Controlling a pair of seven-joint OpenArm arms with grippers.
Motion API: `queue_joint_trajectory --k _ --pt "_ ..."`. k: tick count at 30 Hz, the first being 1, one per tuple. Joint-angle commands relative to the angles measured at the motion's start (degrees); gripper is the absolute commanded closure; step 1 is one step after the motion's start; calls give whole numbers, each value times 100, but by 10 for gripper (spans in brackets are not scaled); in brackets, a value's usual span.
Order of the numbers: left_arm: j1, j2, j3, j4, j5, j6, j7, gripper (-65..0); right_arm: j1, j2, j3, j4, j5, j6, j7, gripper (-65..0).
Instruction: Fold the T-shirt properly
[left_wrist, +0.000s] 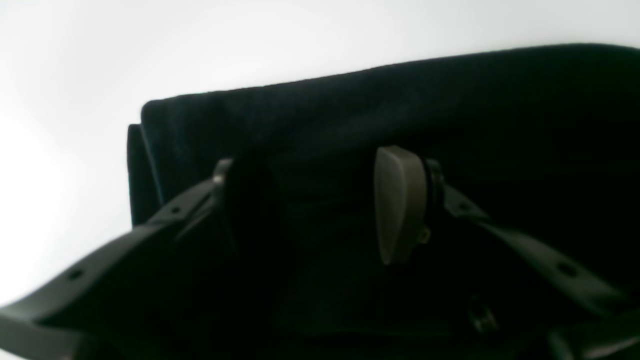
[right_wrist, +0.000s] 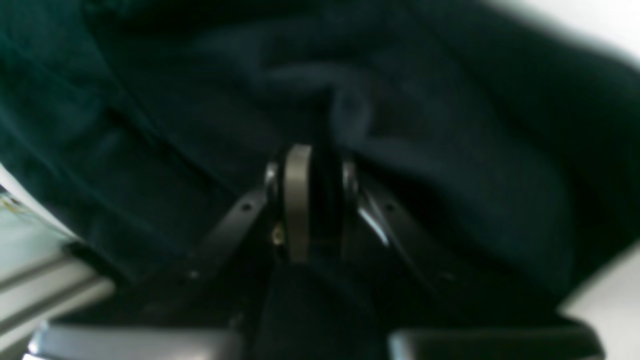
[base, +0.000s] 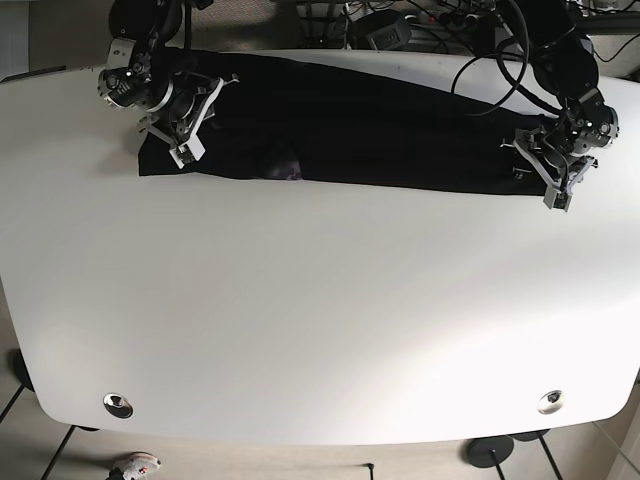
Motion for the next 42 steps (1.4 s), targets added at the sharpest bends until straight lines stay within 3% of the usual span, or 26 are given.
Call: queue_joint_trajectory --k 1,5,10,14,16,19,22,24,28,32,39,40,42 --pt "8 -76 -25 -278 263 34 253 -324 251 28 -6 -364 -209 -21 336 -78" --pt "-300 -128 1 -471 281 34 -90 -324 927 187 2 -1462 -543 -21 942 -78" --pt "-1038 -146 10 -1297 281 34 -134 -324 1956 574 -6 -2764 -543 -21 1637 -78" --pt "-1346 -137 10 -1324 228 34 -90 -324 2273 679 -6 -2851 -517 -21 1628 -78" --pt "-1364 -146 -34 -752 175 34 -20 -325 2281 670 -15 -2676 -534 -21 1628 -78" --pt "-1153 -164 -254 -313 -467 34 6 -329 2246 635 -24 -2676 -534 -21 1628 -78" --pt "-915 -331 -904 -102 -1425 34 481 -335 2132 635 -24 -2676 -491 -21 1628 -78" --pt "-898 -480 -1247 -304 -1944 34 762 -382 2097 635 -24 -2676 -491 -21 1628 -78" --pt "-731 -691 -1625 -1007 -2559 34 903 -447 2079 635 -24 -2693 -482 -21 1628 -78" --pt "-722 -735 -1572 -1508 -2796 34 921 -451 2079 635 -24 -2693 -482 -21 1628 -78" --pt "-748 -691 -851 -1904 -2814 34 894 -446 2079 626 -24 -2693 -482 -21 1628 -78" --pt "-748 -691 -728 -1886 -2814 34 894 -431 2079 626 -24 -2693 -482 -21 1628 -78" --pt "-748 -691 -649 -1869 -2805 34 894 -264 2079 626 -6 -2693 -482 -21 1628 -78"
